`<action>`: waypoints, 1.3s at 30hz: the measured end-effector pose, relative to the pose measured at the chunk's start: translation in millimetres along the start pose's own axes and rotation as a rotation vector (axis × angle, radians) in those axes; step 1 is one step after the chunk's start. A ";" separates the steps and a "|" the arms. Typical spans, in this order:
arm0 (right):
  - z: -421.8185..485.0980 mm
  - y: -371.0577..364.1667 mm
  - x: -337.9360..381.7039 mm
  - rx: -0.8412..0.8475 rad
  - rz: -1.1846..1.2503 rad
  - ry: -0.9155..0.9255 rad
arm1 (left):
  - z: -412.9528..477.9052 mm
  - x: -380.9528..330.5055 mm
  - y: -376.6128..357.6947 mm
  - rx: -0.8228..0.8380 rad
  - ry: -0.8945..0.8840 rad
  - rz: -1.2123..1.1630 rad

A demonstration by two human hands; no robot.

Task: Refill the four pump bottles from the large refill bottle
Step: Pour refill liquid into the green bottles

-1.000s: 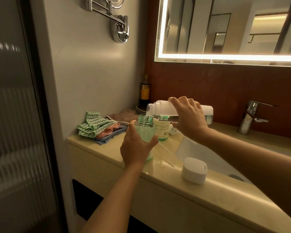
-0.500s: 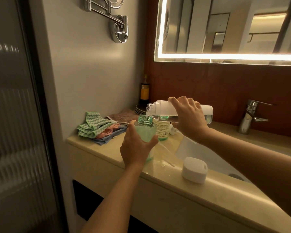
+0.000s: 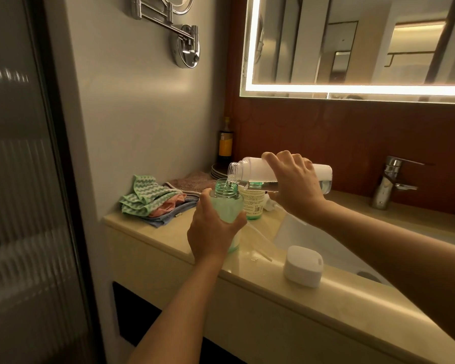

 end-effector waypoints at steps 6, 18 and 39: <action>0.4 -1.2 -0.3 0.002 -0.007 0.003 | 0.7 0.2 -0.6 0.000 0.000 0.004; 0.2 0.5 0.9 0.003 -0.015 0.006 | 0.9 1.4 -1.8 -0.010 -0.008 -0.001; 2.0 1.9 1.6 0.015 -0.047 0.015 | 1.2 2.2 -3.0 -0.016 -0.022 -0.002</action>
Point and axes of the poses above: each hand's wrist, its own z-axis towards the middle knuckle, its own y-axis out of the back of the hand, x = y × z, the point moved 3 cm from there along z, towards the middle knuckle, and after that the axes turned 11 degrees about z, right-handed, at the moved point
